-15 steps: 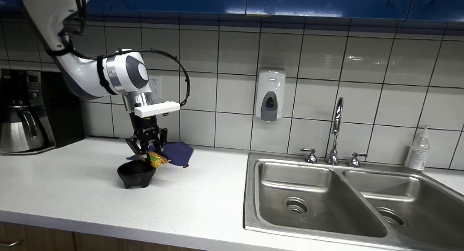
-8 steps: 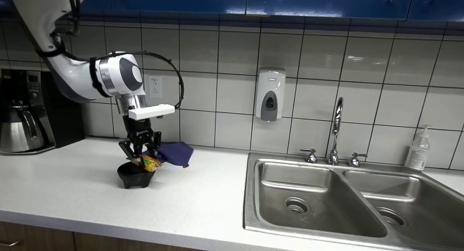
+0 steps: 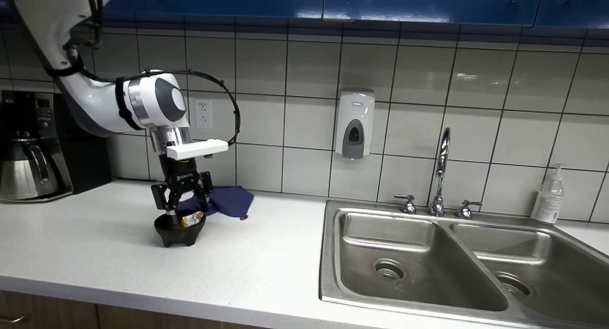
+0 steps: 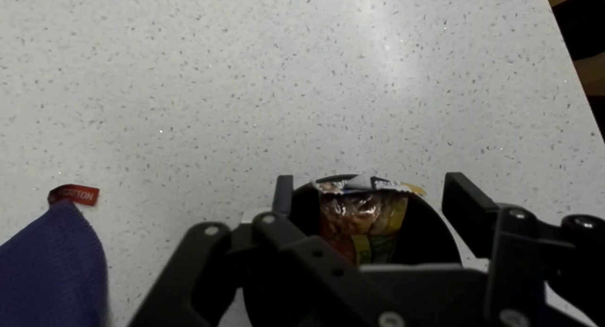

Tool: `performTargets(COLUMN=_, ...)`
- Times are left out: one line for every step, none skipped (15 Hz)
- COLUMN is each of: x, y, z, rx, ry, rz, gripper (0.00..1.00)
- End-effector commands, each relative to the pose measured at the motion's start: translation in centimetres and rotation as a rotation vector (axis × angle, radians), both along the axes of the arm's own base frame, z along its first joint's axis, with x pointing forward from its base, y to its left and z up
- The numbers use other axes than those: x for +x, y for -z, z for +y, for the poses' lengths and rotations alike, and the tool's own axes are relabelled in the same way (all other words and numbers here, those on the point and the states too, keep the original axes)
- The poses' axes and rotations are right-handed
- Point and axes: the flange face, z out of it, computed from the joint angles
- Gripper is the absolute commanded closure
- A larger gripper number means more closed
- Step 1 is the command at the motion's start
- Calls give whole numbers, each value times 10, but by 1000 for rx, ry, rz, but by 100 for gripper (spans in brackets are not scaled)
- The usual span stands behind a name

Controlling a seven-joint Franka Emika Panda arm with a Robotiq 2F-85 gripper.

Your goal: Put the orange packet in the black bowl

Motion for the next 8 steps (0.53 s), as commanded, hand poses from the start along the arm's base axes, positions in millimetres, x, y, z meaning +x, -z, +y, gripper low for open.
performTargets(x=-7, y=-9, z=1, rx=-6, ry=-27, rz=-18, gripper=0)
performTargets(x=-7, y=-10, z=0, rx=-4, ry=-23, rz=-20, gripper=0)
performTargets(x=-8, y=-12, z=0, rx=-1, ry=-15, rz=-24, gripper=0)
performTargets(x=-9, y=-13, z=0, rx=1, ry=-9, rz=-25, gripper=0)
performTargets(x=-11, y=-17, z=0, rx=5, ry=16, rz=-30, gripper=0)
performTargets(x=-12, y=-19, z=0, rx=9, ry=30, rz=-34, gripper=0)
performTargets(x=-15, y=-23, z=-1, rx=16, ry=55, rz=-34, gripper=0)
performTargets(x=-18, y=-27, z=-1, rx=23, ry=102, rz=-33, gripper=0)
